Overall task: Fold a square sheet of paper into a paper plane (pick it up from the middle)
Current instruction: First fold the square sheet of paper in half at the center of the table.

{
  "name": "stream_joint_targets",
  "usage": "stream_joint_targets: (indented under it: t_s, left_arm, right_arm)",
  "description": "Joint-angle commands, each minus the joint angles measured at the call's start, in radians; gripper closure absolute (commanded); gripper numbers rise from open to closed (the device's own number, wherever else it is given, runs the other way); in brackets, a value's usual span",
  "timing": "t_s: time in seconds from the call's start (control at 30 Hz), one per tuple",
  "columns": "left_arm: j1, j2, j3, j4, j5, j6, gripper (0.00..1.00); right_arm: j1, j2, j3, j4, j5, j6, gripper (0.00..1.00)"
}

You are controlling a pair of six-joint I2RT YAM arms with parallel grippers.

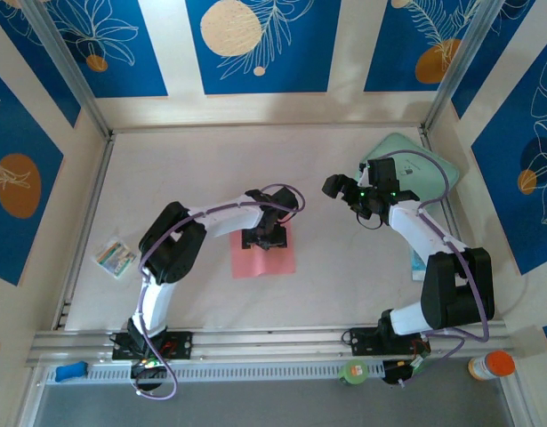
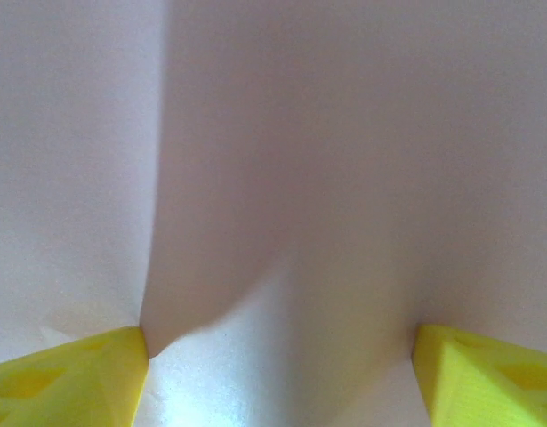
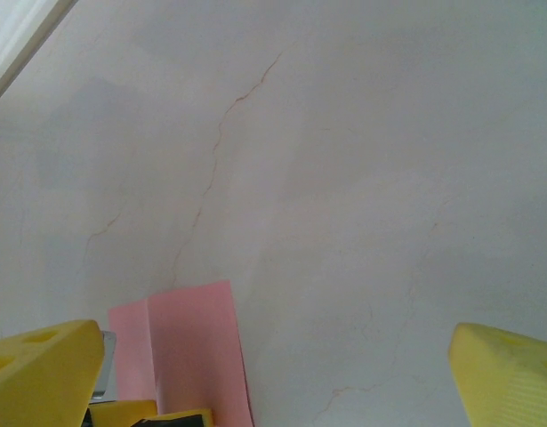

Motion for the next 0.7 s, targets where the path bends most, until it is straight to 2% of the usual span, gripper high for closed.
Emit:
stream_joint_targets:
  t_s: [0.0, 0.17, 0.23, 0.33, 0.5, 0.67]
  left_arm:
    - [-0.006, -0.002, -0.050, 0.003, 0.003, -0.021, 0.28]
    - [0.012, -0.071, -0.079, 0.051, 0.058, -0.015, 0.49]
    - [0.025, -0.112, -0.114, 0.104, 0.105, -0.010, 0.60]
    - [0.052, -0.188, -0.168, 0.228, 0.219, 0.011, 0.70]
    - [0.101, -0.325, -0.275, 0.512, 0.416, 0.009, 0.75]
    - [0.153, -0.389, -0.417, 0.787, 0.526, -0.037, 0.76]
  right_arm:
    - [-0.007, -0.005, -0.009, 0.001, -0.023, 0.015, 0.00]
    - [-0.008, -0.007, -0.012, 0.007, -0.016, 0.023, 0.00]
    - [-0.008, -0.011, -0.022, 0.023, -0.014, 0.030, 0.01]
    - [-0.007, -0.020, -0.043, 0.059, -0.040, 0.041, 0.02]
    - [0.001, -0.046, -0.102, 0.155, -0.123, 0.083, 0.03]
    - [0.025, -0.058, -0.137, 0.204, -0.212, 0.105, 0.05]
